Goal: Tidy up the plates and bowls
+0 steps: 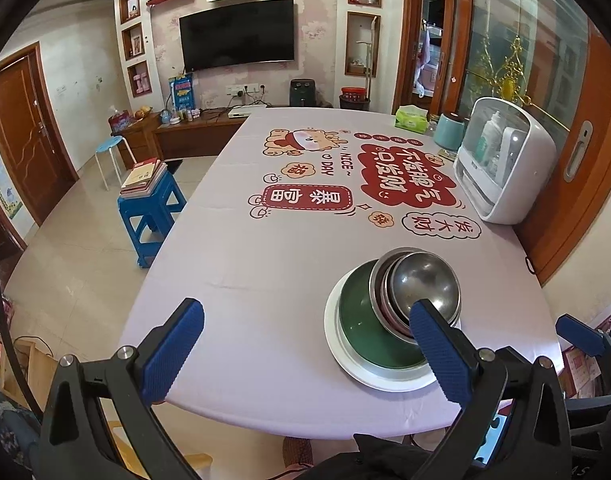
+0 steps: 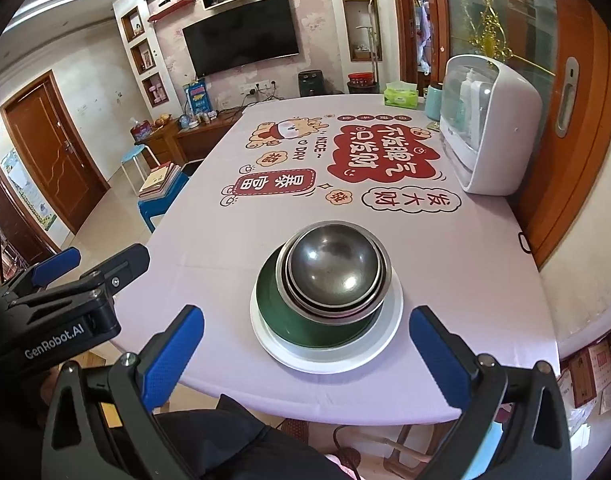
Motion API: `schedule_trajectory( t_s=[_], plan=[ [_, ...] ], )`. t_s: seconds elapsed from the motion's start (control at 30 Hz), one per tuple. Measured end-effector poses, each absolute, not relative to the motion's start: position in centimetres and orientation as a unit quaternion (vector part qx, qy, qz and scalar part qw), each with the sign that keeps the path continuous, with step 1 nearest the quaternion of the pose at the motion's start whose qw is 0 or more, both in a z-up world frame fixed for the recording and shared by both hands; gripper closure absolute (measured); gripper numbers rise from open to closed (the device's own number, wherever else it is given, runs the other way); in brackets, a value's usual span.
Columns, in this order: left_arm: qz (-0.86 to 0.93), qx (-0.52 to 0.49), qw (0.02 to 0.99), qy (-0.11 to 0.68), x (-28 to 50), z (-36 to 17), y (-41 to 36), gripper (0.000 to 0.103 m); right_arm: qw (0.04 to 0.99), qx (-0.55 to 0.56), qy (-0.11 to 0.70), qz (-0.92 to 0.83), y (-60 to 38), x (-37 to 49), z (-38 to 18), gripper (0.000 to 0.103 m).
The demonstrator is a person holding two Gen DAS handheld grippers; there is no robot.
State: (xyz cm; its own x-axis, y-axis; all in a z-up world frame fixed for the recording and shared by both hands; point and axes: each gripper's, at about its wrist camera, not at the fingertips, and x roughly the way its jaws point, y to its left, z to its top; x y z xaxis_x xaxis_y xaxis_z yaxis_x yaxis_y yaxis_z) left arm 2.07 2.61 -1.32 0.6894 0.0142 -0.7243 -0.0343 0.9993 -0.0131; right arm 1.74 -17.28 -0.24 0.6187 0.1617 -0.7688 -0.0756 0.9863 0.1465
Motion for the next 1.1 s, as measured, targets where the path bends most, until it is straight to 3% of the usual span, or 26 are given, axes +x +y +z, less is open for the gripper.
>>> schedule_trajectory(
  t_s=[1.1],
  plan=[
    [0.022,-0.019,0.917,0.397,2.8,-1.6,2.4,0.001,0.894,0.048,0.439,0.076,-17.3,3.1,-0.6,0.0]
  ],
)
